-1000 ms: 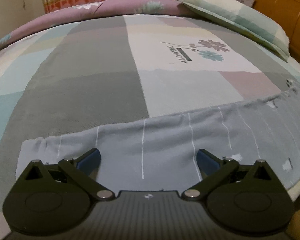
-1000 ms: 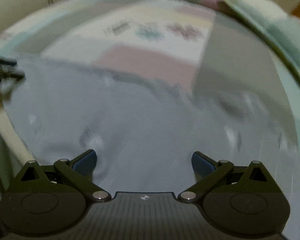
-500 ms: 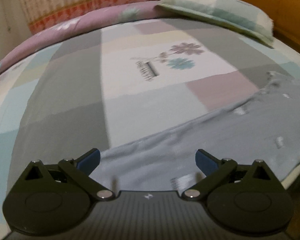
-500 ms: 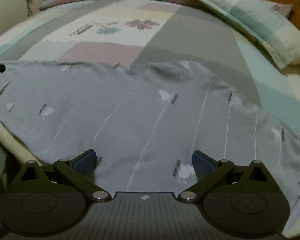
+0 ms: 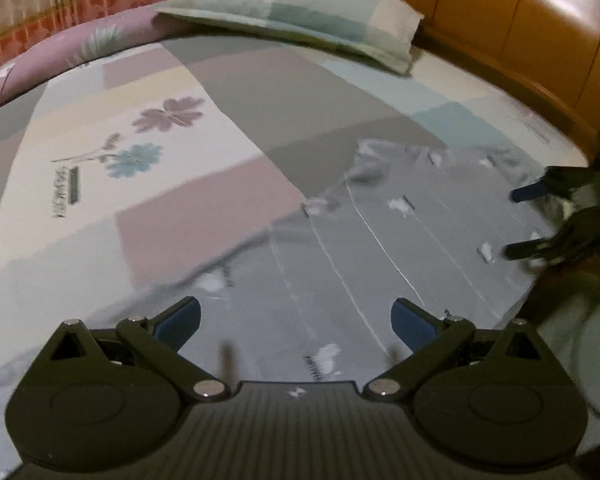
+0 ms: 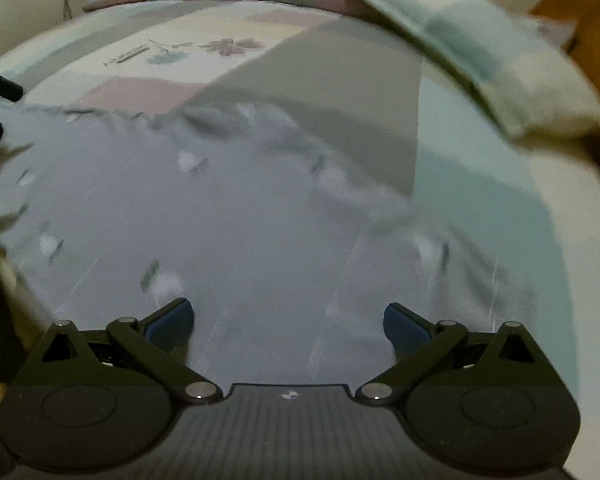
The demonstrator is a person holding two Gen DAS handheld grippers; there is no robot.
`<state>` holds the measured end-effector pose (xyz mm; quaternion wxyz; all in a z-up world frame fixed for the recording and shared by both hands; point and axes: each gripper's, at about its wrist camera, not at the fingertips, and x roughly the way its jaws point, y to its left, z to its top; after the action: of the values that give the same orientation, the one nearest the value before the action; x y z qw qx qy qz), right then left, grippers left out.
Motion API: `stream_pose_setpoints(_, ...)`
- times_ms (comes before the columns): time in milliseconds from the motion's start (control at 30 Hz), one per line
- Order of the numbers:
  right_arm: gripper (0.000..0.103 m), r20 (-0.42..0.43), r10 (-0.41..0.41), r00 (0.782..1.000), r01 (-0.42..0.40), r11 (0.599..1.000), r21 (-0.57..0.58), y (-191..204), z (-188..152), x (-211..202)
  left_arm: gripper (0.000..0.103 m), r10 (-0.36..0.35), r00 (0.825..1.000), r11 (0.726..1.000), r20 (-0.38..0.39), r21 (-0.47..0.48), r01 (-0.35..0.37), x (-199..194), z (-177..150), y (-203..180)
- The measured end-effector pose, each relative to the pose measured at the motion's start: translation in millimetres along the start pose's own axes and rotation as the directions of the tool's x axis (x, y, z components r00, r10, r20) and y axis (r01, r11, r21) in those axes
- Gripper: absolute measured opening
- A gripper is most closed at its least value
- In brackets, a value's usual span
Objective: Fold clothes
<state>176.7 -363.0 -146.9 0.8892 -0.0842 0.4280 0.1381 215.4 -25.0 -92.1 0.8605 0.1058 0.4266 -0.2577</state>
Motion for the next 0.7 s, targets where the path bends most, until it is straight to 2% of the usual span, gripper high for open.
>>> stream_pose_setpoints(133, 0.103, 0.011, 0.014, 1.000, -0.014, 1.000, -0.014, -18, -28, -19, 0.101, 0.038, 0.995, 0.998, -0.093, -0.036, -0.042, 32, -17, -15)
stream_pose_setpoints(167, 0.103, 0.000, 0.014, 1.000, -0.014, 0.999, -0.030, -19, -30, -22, 0.102, 0.060, 0.995, 0.998, -0.084, -0.024, -0.062, 33, -21, -17)
stream_pose_setpoints(233, 0.103, -0.031, -0.009, 0.999, 0.007, 0.998, -0.055, -15, -23, -23, 0.102, 0.069, 0.993, 0.997, -0.092, -0.023, -0.071, 31, -18, -19)
stream_pose_setpoints(300, 0.103, 0.014, -0.004, 1.000, 0.005, 0.999, -0.041, -15, -8, -27, 0.102, 0.054, 0.995, 0.997, -0.082, -0.053, -0.059, 28, -7, -17)
stream_pose_setpoints(433, 0.103, 0.099, -0.011, 0.995, 0.014, 0.999, -0.033, -18, 26, -7, 0.102, 0.044, 0.998, 0.998, -0.053, -0.037, -0.046, 31, 10, -27)
stream_pose_setpoints(500, 0.103, 0.070, -0.025, 0.997, 0.026, 1.000, -0.004, -25, 32, 13, 0.102, 0.034, 0.998, 0.999, -0.056, -0.036, -0.036, 36, 12, -32)
stream_pose_setpoints(567, 0.103, 0.033, -0.031, 0.999, 0.030, 0.999, 0.024, -33, 22, 21, 0.102, 0.032, 0.997, 0.999, -0.070, -0.034, -0.034, 41, 8, -34)
stream_pose_setpoints(633, 0.103, 0.049, -0.028, 0.998, 0.026, 0.999, 0.046, -40, 3, 9, 0.102, 0.063, 0.994, 0.998, -0.087, -0.022, -0.065, 45, 0, -32)
stream_pose_setpoints(700, 0.103, 0.058, -0.052, 0.997, 0.051, 0.998, 0.024, -38, -21, -7, 0.102, 0.059, 0.996, 0.998, -0.071, -0.003, -0.060, 41, -7, -30)
